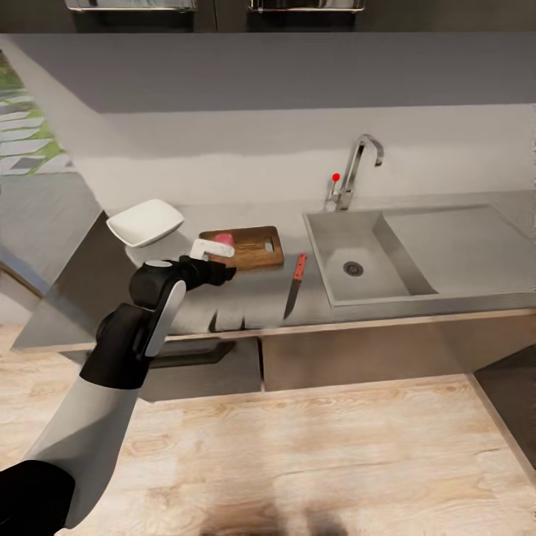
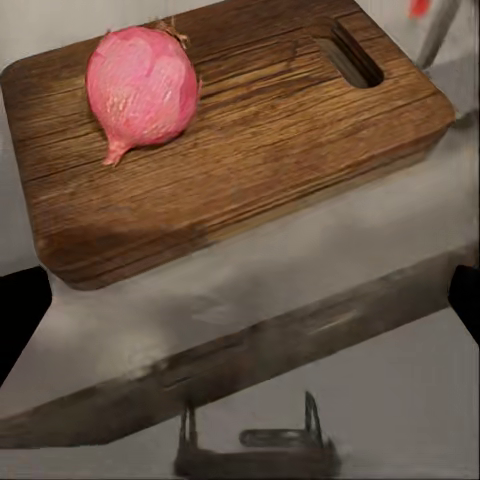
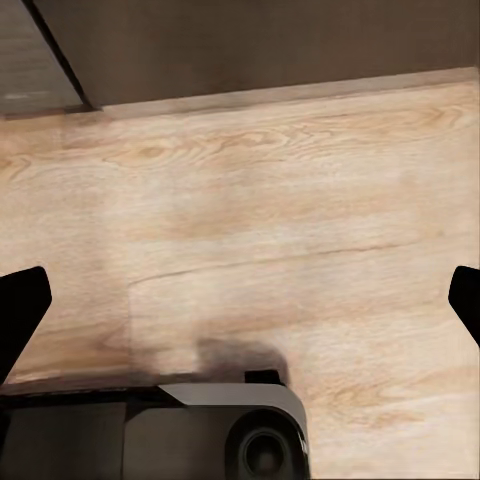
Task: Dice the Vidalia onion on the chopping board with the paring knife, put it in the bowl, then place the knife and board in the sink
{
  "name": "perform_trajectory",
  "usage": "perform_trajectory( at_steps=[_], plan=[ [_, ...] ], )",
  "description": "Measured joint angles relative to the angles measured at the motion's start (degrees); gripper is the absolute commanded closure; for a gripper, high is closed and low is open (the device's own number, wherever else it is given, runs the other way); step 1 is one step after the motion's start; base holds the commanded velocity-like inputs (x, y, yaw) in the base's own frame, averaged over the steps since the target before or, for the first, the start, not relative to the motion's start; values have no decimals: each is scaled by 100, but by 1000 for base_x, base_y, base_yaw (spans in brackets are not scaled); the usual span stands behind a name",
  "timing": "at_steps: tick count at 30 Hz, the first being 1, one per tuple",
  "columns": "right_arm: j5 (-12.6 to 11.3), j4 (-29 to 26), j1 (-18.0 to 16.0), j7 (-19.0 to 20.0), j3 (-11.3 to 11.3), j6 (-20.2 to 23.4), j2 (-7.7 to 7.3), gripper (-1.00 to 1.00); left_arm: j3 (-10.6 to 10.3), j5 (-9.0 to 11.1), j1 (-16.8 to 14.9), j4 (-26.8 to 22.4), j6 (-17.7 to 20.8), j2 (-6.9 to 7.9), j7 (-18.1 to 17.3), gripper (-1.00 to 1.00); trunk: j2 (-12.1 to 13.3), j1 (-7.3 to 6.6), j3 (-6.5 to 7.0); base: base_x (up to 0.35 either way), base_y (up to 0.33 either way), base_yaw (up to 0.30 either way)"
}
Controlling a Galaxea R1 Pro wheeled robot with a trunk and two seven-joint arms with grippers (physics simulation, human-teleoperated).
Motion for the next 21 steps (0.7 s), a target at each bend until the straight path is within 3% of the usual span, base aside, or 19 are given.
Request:
perform_trajectory(
  at_steps=[21],
  plan=[
    [0, 0, 2, 0, 4, 0, 0, -100, -8, 6, 0, 2, 9, 12, 1, -100, 0, 0, 0, -331, 0, 0]
  ],
)
